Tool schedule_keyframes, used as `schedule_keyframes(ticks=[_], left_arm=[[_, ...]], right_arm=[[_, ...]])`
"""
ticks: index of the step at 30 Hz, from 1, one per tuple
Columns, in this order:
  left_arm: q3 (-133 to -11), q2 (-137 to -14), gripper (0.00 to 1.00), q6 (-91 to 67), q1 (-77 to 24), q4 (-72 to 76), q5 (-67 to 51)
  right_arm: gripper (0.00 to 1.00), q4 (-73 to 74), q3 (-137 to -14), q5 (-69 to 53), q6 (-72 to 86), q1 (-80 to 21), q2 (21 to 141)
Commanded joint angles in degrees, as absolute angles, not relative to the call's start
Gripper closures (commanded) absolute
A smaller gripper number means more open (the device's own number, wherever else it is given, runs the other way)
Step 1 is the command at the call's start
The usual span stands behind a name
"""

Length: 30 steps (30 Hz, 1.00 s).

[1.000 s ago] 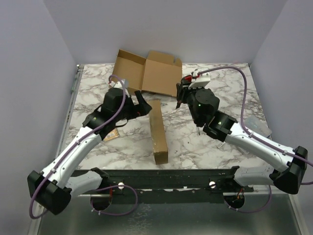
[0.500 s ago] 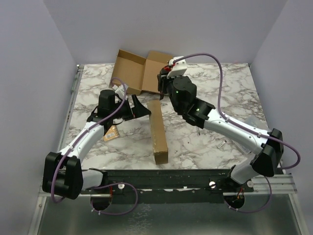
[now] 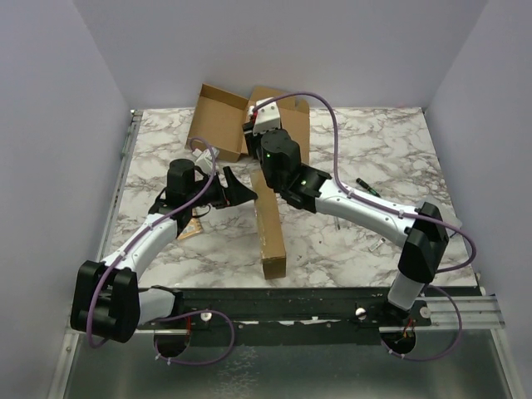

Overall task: Unpack the express box
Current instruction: Adjust the express box at the center of the board.

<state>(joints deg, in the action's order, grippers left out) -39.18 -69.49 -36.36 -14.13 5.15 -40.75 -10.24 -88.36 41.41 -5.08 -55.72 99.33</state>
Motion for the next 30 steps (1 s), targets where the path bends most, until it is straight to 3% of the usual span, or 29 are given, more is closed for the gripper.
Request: schedule_keyframes(ticks=[1, 21, 27, 30], left_arm=[[-37.93, -70.70, 0.19, -35.43, -14.97, 6.43, -40.94], [-35.86, -70.47, 0.23, -35.91, -15.60, 5.26, -39.92], [-39.69, -67.83, 0.02, -34.86, -15.22, 3.88, -39.71], [-41.92, -66.91, 0.01, -38.51, -15.21, 3.95, -39.25]], right_arm=[[1.00, -13.49, -91.70, 43.65, -8.36, -56.07, 101.11], [1.00, -11.32, -93.01, 43.91, -7.53, -57.04, 103.60], [1.00, -4.33, -94.24, 45.79, -4.98, -55.75, 98.35], [1.00, 3.63, -91.58, 43.94, -0.74, -52.72, 93.11]])
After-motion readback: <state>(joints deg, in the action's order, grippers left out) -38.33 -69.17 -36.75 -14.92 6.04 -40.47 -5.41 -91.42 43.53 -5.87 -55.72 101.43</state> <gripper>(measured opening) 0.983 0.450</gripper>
